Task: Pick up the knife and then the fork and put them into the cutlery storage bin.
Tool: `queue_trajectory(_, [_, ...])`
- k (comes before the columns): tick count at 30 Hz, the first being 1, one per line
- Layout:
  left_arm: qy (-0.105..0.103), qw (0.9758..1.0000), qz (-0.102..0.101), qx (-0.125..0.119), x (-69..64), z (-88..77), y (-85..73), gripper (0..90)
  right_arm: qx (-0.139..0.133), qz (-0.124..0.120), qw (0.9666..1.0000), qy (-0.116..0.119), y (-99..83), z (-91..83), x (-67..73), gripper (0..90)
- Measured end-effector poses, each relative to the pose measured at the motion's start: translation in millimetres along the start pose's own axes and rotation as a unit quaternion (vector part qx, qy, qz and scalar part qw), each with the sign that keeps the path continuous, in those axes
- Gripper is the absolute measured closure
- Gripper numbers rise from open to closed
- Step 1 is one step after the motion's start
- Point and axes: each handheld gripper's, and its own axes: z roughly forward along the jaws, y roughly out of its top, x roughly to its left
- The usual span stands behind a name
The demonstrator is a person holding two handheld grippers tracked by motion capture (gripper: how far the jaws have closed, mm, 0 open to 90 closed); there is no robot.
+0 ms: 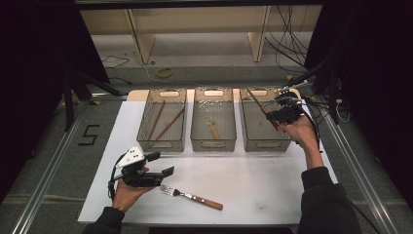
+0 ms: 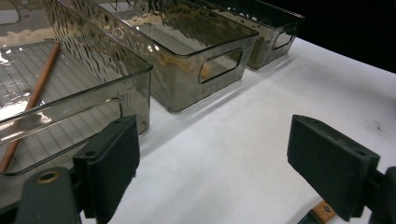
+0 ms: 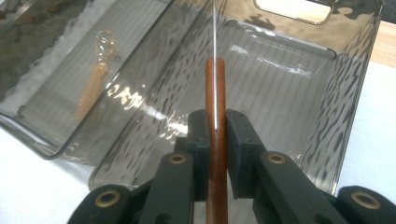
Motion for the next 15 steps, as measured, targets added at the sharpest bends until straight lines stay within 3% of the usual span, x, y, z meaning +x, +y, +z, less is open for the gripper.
queue_trajectory(15, [-0.001,1.0000,0.002,0.002,0.1,-0.2,0.1,16.5,0.027,0.010,0.9995,-0.016,2.4,18.6,3.4,81.4])
